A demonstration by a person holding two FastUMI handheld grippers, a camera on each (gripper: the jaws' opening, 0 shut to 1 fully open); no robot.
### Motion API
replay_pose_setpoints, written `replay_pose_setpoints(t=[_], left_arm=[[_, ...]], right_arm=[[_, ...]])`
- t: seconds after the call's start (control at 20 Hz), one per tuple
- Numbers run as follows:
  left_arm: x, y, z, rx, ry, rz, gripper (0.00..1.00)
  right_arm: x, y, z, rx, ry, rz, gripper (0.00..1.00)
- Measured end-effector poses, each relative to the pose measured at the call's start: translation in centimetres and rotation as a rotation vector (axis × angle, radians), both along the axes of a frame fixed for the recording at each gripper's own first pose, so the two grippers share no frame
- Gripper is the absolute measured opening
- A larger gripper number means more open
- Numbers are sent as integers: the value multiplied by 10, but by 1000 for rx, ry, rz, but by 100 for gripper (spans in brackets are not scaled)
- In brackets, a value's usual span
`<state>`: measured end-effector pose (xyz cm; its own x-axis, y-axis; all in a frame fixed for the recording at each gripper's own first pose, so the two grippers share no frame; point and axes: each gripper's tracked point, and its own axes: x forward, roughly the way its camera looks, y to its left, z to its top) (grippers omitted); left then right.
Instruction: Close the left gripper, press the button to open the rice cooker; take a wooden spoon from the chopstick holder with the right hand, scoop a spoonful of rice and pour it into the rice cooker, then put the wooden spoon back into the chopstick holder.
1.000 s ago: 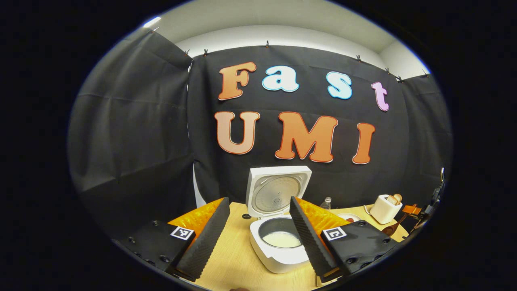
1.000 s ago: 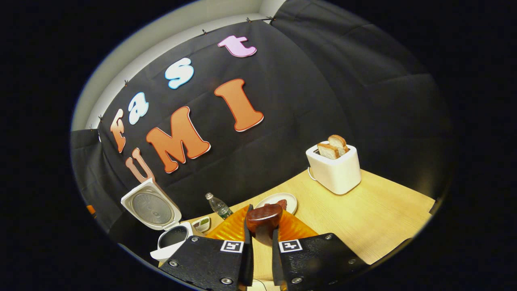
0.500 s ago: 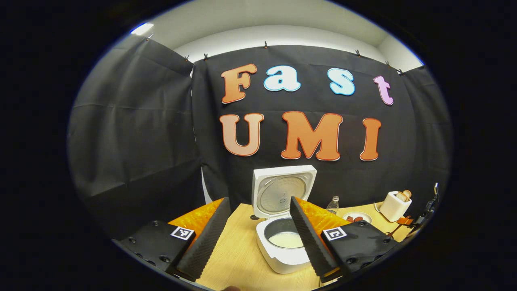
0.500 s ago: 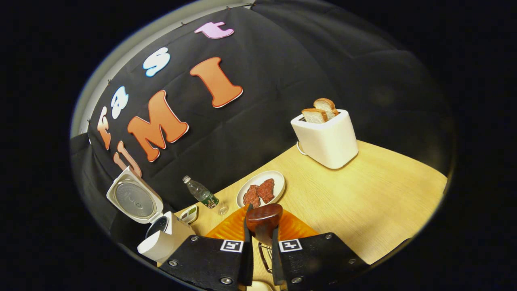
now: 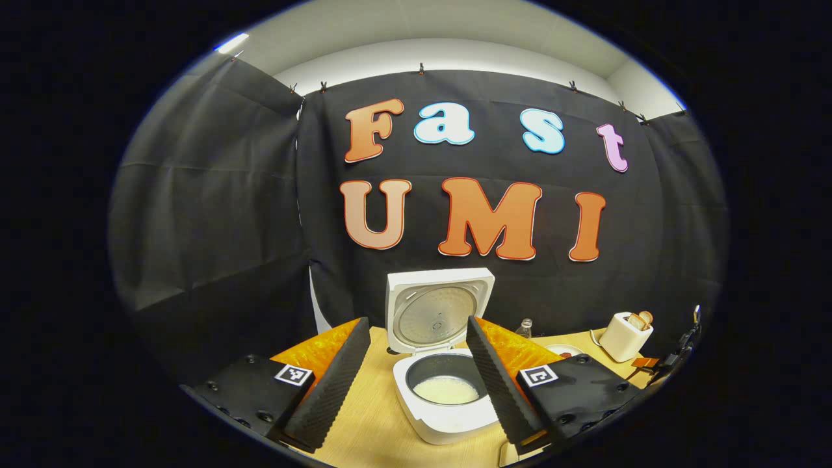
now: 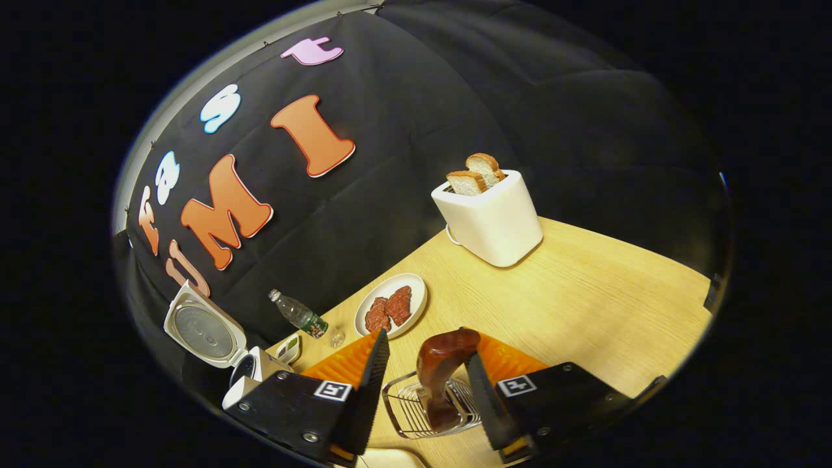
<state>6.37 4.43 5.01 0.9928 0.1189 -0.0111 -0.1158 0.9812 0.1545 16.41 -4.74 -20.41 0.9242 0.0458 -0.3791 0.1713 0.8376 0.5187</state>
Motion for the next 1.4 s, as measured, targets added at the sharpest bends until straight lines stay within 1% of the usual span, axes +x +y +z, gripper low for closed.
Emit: replay_pose_setpoints(t=[0.05,0.1,0.15,0.2,0.3,0.4,0.55,0.65,0.75,0.9,0.95,1.1,1.25,1.4], left_arm=[[2,-2,0,-4,4,-2,100],[4,-6,1,-13,4,-7,100],[7,-10,2,-26,4,-17,100],[12,-14,4,-38,4,-30,100],[26,-19,9,-41,3,-43,100],[43,-20,22,-26,-7,-32,100],[79,-29,50,-46,-19,-41,100],[106,-31,68,-48,-13,-35,100],[134,-35,87,-40,-18,-38,100],[180,-34,108,9,-33,-14,100],[195,-31,109,30,-21,1,100],[237,-34,96,25,28,7,100],[267,-15,81,77,66,48,100],[293,-6,49,30,134,43,100]], right_arm=[[-5,-5,4,-25,0,-2,74],[-9,-12,8,-62,-2,-7,87],[-12,-18,14,-104,-10,-8,92],[-17,-24,22,-151,-16,-12,94],[-25,-37,37,-235,-31,-17,95],[-33,-44,52,-275,-45,-10,94],[-43,-57,60,-318,-45,-9,95],[-47,-62,64,-305,-48,-13,95],[-54,-73,65,-287,-44,-36,95],[-60,-91,61,-284,-30,-70,95],[-62,-97,59,-291,-19,-79,95],[-64,-117,70,-330,-24,-109,95],[-69,-131,89,-388,-36,-135,95],[-81,-134,122,-451,-72,-138,95]])
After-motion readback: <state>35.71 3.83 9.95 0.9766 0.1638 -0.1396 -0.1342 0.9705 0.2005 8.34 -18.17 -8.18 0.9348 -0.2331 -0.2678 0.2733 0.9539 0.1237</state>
